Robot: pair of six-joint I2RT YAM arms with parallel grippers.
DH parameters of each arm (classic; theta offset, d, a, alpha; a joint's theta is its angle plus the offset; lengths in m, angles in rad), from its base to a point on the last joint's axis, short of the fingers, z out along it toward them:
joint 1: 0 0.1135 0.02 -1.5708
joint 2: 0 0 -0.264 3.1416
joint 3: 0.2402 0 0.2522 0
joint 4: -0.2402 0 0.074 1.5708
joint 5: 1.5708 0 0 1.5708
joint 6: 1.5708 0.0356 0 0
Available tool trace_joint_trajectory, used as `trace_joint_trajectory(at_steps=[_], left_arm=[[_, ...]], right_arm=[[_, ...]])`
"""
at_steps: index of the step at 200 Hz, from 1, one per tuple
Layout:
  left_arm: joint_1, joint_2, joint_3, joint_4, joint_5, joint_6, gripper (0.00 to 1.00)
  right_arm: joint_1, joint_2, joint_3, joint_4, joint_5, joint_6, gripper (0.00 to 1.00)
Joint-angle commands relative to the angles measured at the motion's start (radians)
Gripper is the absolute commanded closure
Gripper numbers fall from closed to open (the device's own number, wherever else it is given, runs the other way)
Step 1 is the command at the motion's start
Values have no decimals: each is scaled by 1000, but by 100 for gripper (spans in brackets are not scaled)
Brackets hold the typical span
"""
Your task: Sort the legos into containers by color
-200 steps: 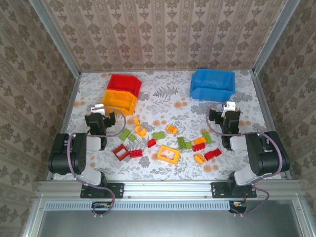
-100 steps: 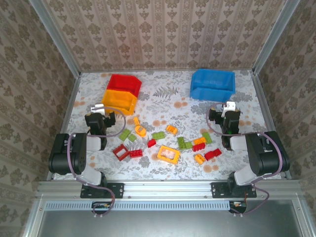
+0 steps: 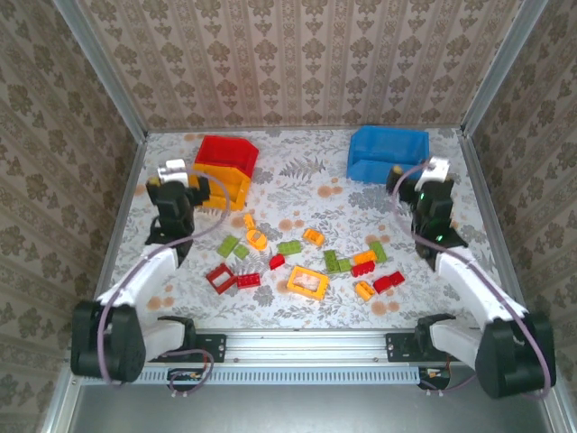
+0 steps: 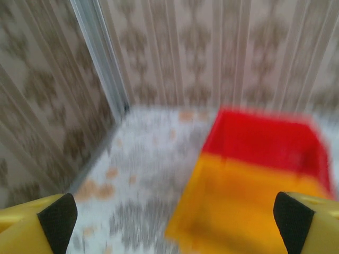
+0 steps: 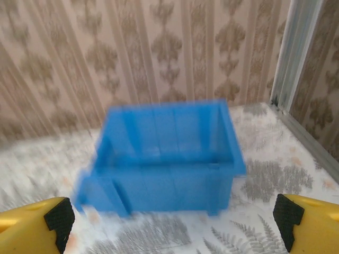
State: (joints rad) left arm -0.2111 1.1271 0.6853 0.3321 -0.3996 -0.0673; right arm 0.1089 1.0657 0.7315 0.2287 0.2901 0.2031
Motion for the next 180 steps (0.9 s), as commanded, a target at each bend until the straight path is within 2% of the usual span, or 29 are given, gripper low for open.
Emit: trace_joint_trajectory(at_steps=[1, 9, 15, 20, 31, 36, 42, 50, 58, 71, 87, 95, 107, 132, 180], left_arm=[[-42, -74, 272, -525, -136, -372, 0], [-21, -59, 401, -840, -99, -605, 0], [-1, -45, 454, -995, -58, -722, 0], [22, -36, 455, -1025, -2, -774, 0], [119, -11, 426, -994, 265, -822, 0], [145, 15, 427, -1013, 337, -860, 0], [154, 48, 445, -1065, 374, -900, 0], [154, 96, 477, -1142, 404, -924, 0], [150, 144, 506, -1198, 427, -932, 2], [142, 202, 532, -1232, 466, -925, 9], [143, 262, 534, -1215, 498, -931, 21], [147, 291, 529, -1186, 530, -943, 30], [146, 338, 526, -1135, 565, -961, 34], [133, 435, 553, -1084, 559, -989, 35], [130, 597, 644, -1039, 554, -991, 32]], right_arm=[[-19, -29, 341, -535, -156, 246, 0], [-20, -29, 361, -579, -208, 352, 0], [-31, -41, 330, -577, -227, 469, 0], [-57, -59, 290, -533, -279, 519, 0], [-93, -91, 197, -407, -362, 598, 0], [-84, -93, 211, -434, -345, 603, 1], [-54, -80, 265, -536, -285, 595, 0], [-4, -48, 357, -701, -181, 572, 0], [33, -8, 429, -814, -138, 537, 1], [62, 47, 503, -923, -132, 508, 3], [63, 102, 543, -1011, -173, 552, 5], [63, 120, 541, -1014, -211, 578, 6], [64, 133, 516, -977, -263, 624, 6], [70, 134, 454, -879, -306, 702, 7], [71, 182, 475, -873, -352, 668, 7]])
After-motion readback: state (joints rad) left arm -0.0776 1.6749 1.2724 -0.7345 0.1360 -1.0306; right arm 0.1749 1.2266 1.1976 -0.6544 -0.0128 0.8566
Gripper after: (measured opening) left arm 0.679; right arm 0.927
